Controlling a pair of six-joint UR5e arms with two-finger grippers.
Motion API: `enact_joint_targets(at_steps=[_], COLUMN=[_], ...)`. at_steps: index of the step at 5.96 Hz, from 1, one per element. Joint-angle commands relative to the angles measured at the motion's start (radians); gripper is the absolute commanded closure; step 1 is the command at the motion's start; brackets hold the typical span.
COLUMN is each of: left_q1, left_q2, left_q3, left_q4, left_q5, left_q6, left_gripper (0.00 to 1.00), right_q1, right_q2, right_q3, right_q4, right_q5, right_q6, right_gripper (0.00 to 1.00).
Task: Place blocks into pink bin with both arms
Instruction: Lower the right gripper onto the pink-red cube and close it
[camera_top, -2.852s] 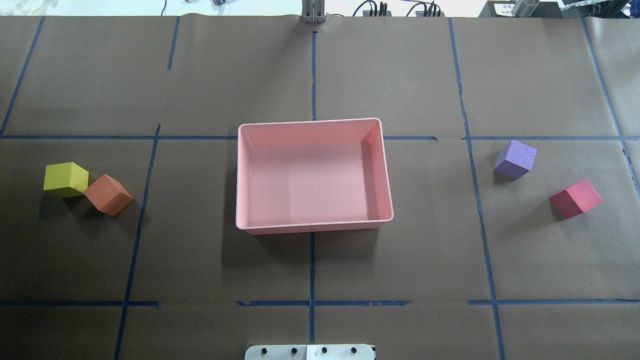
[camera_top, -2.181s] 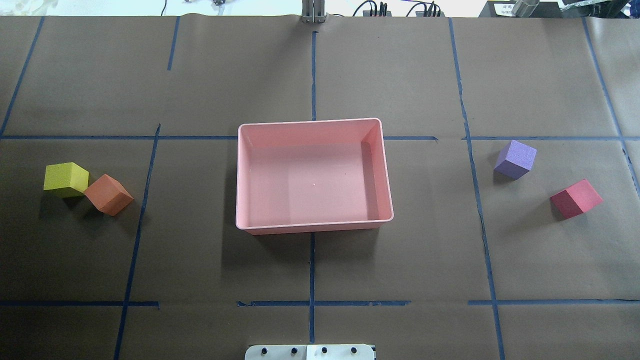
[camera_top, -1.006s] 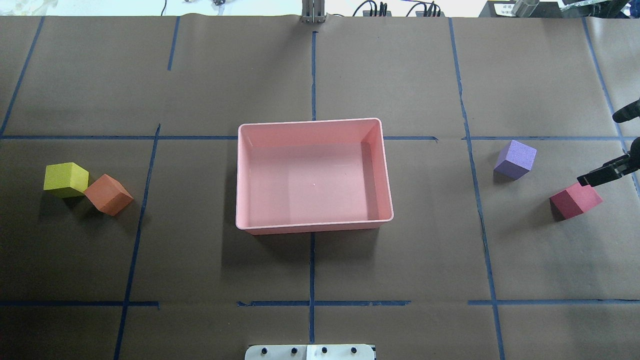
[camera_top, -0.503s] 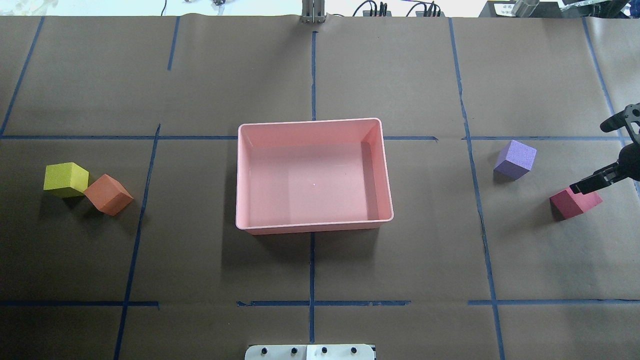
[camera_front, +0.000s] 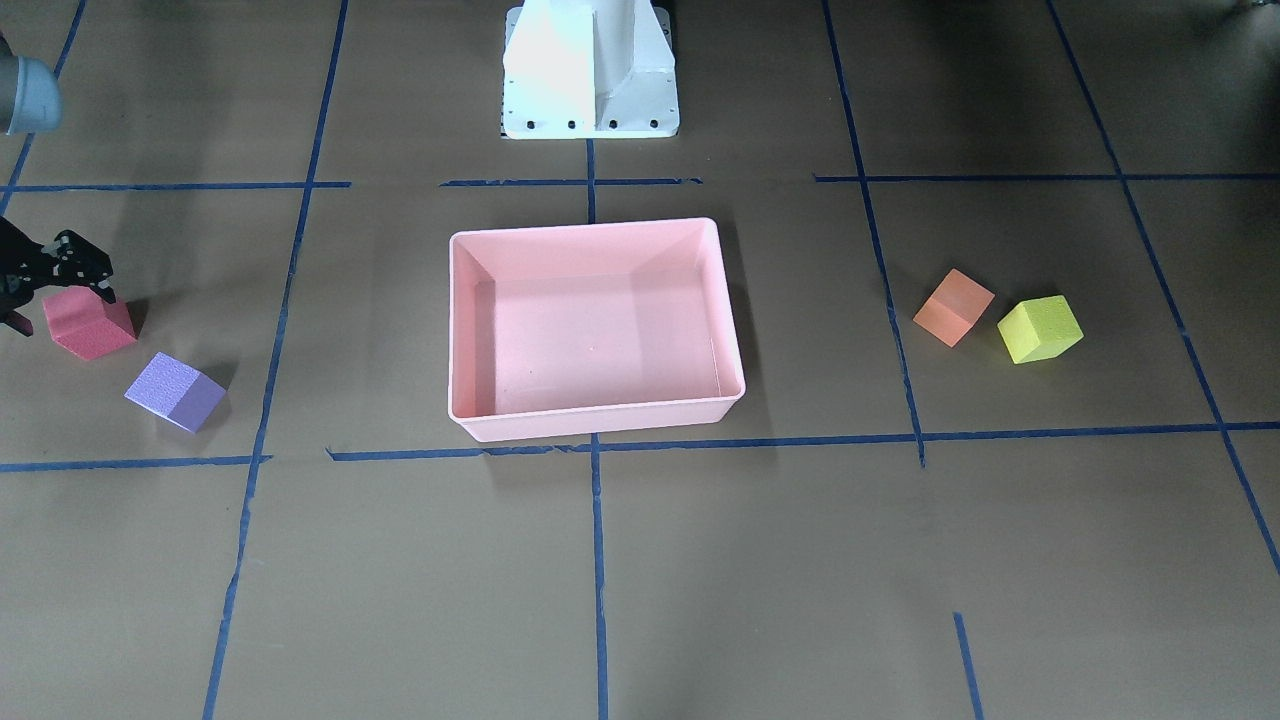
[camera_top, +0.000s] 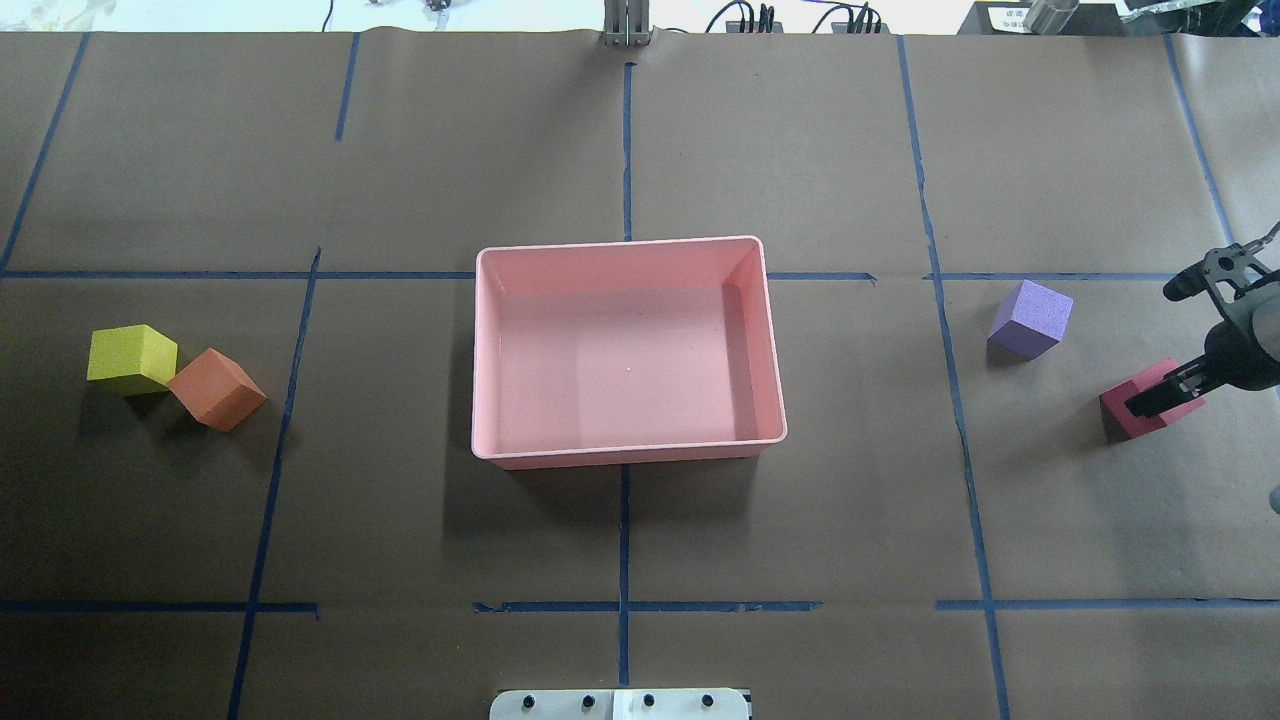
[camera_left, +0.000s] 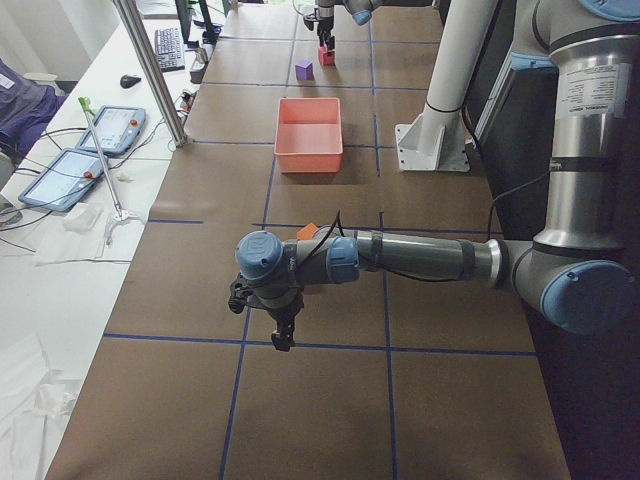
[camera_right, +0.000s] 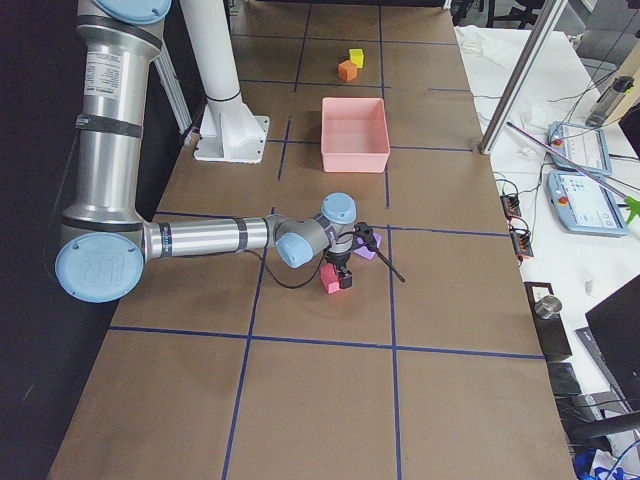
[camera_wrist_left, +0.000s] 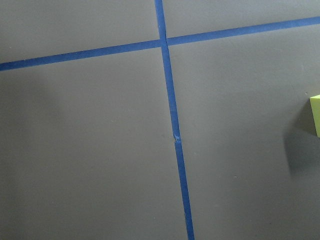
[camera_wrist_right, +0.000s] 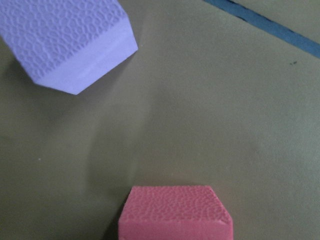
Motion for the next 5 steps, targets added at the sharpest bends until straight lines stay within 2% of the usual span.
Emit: enact_joint_targets(at_steps=[1, 2, 4, 5], left_q1=[0.0, 0.0, 0.0, 0.0], left_q2=[0.0, 0.0, 0.0, 0.0], left_q3=[0.0, 0.0, -0.003, -0.003], left_q4=[0.0, 0.0, 0.0, 0.0], left_q5=[-0.002, -0.002, -0.002, -0.002], left_q6=[0.0, 0.0, 0.0, 0.0], left_gripper=[0.0, 0.0, 0.0, 0.0], right_q1=[-0.012, -0.012, -0.005, 0.029], right_q2=[0.037, 0.041, 0.041, 0.035], right_q3=[-0.02, -0.023, -0.013, 0.038], right_q4=[-0.012, -0.014, -0.012, -0.024], right_q5=[0.008, 0.01, 0.01, 0.02], right_q6=[-0.011, -0.01, -0.005, 0.004], right_gripper=[0.55, 0.75, 0.76, 0.76])
